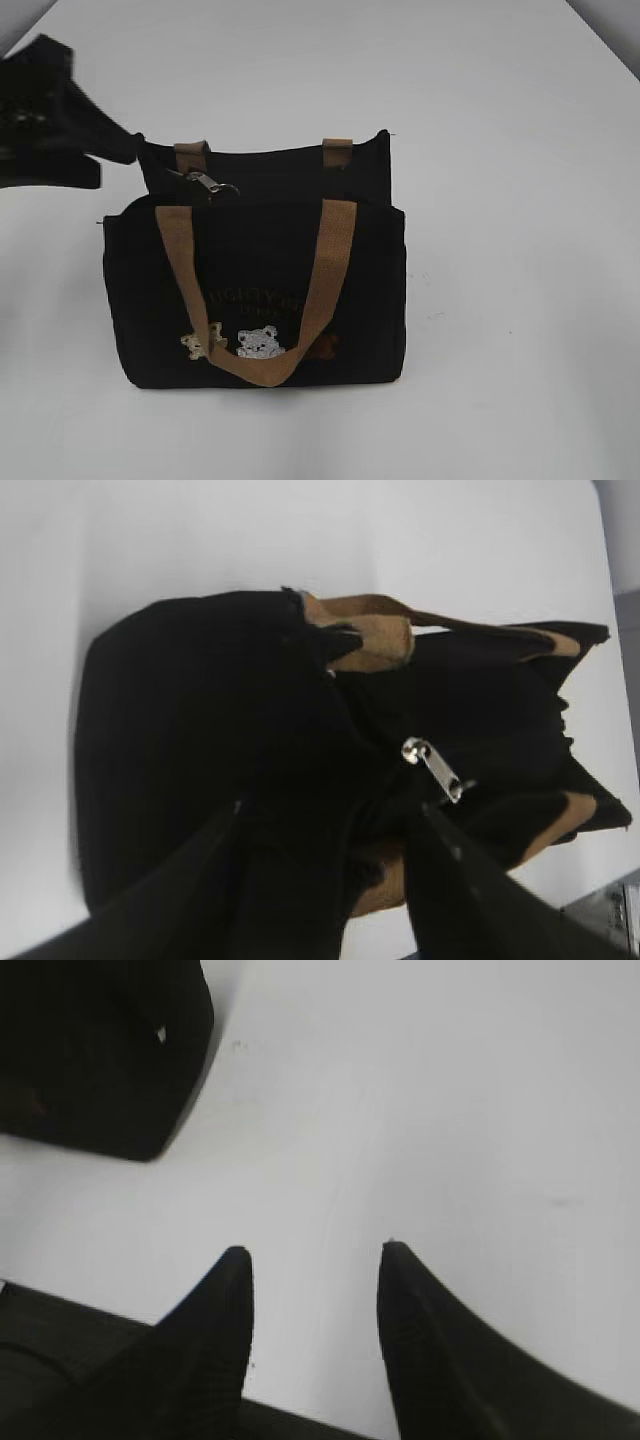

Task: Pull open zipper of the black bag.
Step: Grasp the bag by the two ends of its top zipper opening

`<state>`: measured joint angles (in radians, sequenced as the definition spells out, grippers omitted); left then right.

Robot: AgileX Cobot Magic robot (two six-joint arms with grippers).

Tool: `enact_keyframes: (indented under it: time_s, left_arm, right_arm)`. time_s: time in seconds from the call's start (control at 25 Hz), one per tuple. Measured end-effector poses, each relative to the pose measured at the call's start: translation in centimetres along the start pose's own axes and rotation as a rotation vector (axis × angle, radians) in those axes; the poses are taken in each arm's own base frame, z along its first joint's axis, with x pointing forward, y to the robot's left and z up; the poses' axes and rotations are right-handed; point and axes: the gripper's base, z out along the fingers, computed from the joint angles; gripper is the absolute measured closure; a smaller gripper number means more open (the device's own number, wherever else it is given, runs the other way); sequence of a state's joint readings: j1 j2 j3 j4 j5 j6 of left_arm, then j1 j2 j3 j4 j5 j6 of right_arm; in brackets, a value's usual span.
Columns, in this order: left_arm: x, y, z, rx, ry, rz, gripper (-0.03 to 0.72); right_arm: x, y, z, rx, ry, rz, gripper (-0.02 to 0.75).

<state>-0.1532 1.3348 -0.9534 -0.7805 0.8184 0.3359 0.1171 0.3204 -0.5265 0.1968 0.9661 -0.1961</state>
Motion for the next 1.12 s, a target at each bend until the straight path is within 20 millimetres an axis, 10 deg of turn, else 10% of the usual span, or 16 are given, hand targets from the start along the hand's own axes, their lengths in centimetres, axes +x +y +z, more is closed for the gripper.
enact_keyframes:
  time_s: [0.48, 0.8, 1.12]
  left_arm:
    - [-4.1, 0.9, 7.5, 0.009, 0.161, -0.045, 0.302]
    - [-4.6, 1.1, 7.9, -0.019, 0.112, 0.014, 0.652]
    - [-4.2, 0.0, 6.3, 0.012, 0.136, 0.052, 0.665]
  right_arm:
    - [-7.3, -0.3, 5.6, -0.107, -0.009, -0.025, 0.360]
    - [-12.7, 3.7, 11.9, -0.305, 0.042, -0.279, 0.346]
    - [-17.2, 9.4, 19.7, -0.423, 0.074, -0.485, 0.346]
